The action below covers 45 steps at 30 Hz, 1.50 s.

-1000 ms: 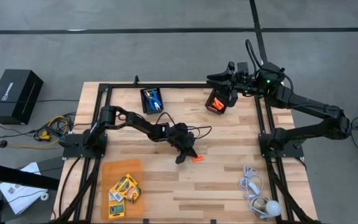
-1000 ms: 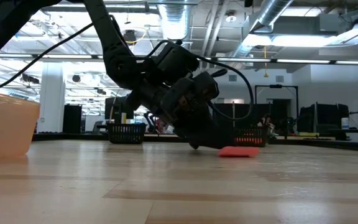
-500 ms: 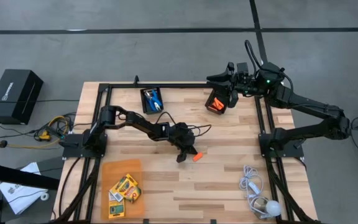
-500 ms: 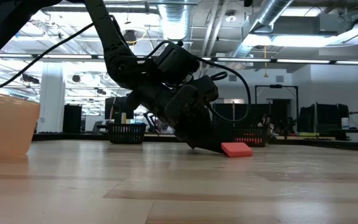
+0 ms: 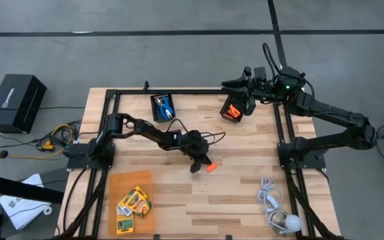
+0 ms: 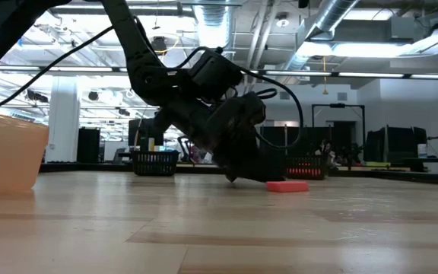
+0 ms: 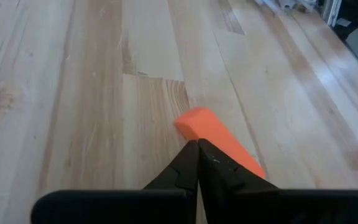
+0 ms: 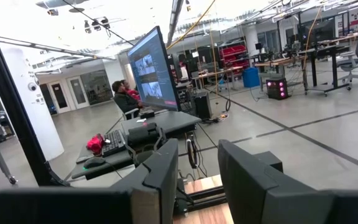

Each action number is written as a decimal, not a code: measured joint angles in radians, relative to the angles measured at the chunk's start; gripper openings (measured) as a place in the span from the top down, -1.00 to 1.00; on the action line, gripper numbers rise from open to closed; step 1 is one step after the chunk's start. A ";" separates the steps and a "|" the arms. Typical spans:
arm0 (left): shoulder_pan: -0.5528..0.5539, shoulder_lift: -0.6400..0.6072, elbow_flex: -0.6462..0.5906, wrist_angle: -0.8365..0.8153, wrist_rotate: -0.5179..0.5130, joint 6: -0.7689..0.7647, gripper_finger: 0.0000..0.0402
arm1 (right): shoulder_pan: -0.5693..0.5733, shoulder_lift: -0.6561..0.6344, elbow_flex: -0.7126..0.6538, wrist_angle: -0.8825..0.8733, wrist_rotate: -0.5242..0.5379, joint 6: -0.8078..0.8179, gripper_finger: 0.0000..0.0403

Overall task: Pick & Place School Supplies
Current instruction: Put the orange eraser into the right black bin

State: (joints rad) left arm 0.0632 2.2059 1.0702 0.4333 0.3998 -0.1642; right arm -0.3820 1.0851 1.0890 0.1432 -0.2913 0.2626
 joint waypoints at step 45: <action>0.005 -0.036 0.016 0.016 0.045 0.018 1.00 | 0.002 0.000 0.000 0.000 0.000 0.000 0.47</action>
State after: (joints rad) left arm 0.0686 2.1703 1.0859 0.4496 0.4453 -0.1458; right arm -0.3801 1.0851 1.0890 0.1429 -0.2913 0.2626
